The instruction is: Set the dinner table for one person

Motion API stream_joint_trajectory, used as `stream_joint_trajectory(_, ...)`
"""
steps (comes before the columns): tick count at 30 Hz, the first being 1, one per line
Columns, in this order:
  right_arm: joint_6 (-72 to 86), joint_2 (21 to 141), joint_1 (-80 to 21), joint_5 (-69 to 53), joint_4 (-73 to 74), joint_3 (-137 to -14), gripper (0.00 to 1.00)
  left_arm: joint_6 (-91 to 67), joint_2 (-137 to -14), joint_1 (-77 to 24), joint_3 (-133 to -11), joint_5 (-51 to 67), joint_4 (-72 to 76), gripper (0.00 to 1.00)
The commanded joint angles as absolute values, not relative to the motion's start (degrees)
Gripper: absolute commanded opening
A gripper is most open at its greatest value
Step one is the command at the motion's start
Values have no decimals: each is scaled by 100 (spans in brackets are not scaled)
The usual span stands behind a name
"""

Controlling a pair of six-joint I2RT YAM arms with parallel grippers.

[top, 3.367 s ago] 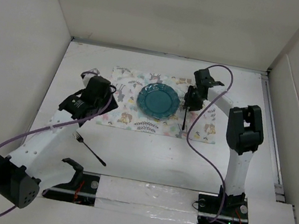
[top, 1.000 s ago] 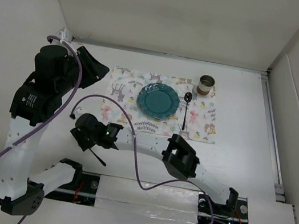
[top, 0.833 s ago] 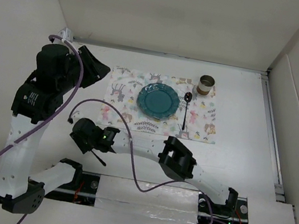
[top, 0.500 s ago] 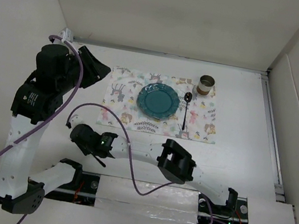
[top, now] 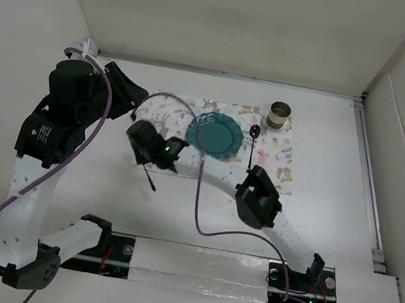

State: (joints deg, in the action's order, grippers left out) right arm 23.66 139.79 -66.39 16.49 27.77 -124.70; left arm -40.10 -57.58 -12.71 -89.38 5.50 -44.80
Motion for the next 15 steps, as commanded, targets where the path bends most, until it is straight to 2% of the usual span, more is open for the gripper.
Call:
stream_joint_trajectory(1, 3058, 13254, -5846, 1566, 2426, -12656, 0, -4025, -5625, -1274, -8921, 457, -4351, 38)
stream_joint_trajectory(9, 4138, 13834, -4870, 1424, 2286, -13061, 0, -4052, -5555, -1274, -8605, 466, -4272, 38)
stream_joint_trajectory(15, 4657, 14316, -4720, 1240, 2320, -13499, 0, -4034, -5572, -1274, -8499, 466, -4236, 38)
